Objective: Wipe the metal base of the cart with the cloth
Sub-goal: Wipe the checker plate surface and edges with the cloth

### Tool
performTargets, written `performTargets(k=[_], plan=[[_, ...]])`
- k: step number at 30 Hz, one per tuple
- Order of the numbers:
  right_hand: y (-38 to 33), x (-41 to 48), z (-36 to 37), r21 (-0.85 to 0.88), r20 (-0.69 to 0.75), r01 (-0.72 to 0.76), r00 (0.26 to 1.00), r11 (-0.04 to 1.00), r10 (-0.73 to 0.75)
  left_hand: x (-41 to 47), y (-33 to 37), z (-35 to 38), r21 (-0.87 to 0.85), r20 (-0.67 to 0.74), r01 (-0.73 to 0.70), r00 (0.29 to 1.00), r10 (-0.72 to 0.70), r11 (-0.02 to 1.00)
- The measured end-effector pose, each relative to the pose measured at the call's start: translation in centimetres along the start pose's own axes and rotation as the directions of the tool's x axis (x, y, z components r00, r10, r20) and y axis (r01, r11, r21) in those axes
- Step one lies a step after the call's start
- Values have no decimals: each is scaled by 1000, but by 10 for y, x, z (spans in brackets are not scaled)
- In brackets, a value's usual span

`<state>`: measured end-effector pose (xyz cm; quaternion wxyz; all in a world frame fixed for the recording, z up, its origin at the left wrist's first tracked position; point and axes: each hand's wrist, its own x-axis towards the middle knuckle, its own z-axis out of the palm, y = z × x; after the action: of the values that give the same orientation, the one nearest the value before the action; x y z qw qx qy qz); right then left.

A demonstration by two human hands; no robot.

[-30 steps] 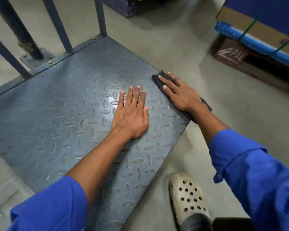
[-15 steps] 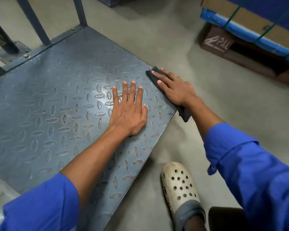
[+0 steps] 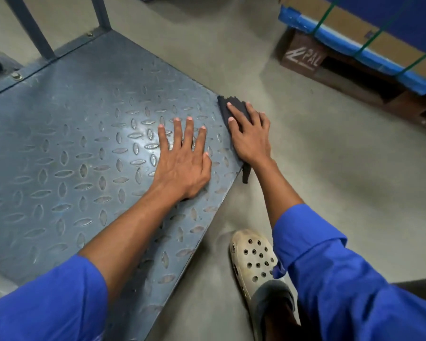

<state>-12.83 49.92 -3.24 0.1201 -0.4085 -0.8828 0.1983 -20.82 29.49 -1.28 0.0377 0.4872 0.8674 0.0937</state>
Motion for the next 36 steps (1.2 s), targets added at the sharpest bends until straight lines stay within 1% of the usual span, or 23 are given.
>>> performTargets(k=[4,7,9,11,14,19,22,25,27,29,33,36], plan=[[0,25,-16,-5,7,-50,999,999,50,0,0,0,-10,-4,-7,1000,7,1000],[-12,9,-15,96,-29,-145,989,985,148,-1,0,-1,-7,5,-12,1000,12,1000],[-23,-20,-14,173,-50,-172,982,970,183,0,0,-3,-4,9,-8,1000,8,1000],[-30,-48,-11,225,-31,-168,983,960,179,0,0,-4,0,17,-13,1000,13,1000],[-33,-76,-5,258,10,-159,987,953,162,-2,-1,-4,-1,32,-26,999,26,1000],[-28,-49,-20,240,-25,-101,994,965,110,-2,-4,-6,-10,31,-47,998,47,999],[-27,-53,-26,285,-10,-102,994,953,109,-2,-4,-5,-9,50,-43,998,44,999],[-40,-108,-18,371,-2,-70,997,926,77,-1,-9,-10,-9,63,-71,995,71,997],[-47,-153,-5,423,-5,-39,999,905,46,-1,-19,-16,-13,72,-112,991,113,994],[-49,-176,4,449,-1,-26,1000,893,29,0,-35,-22,-19,67,-167,984,168,986],[-41,-144,-10,447,21,-23,1000,894,15,4,-72,-35,-20,75,-231,970,232,973],[-51,-132,-16,471,42,-93,996,877,83,2,-84,-38,-15,90,-251,964,252,968]])
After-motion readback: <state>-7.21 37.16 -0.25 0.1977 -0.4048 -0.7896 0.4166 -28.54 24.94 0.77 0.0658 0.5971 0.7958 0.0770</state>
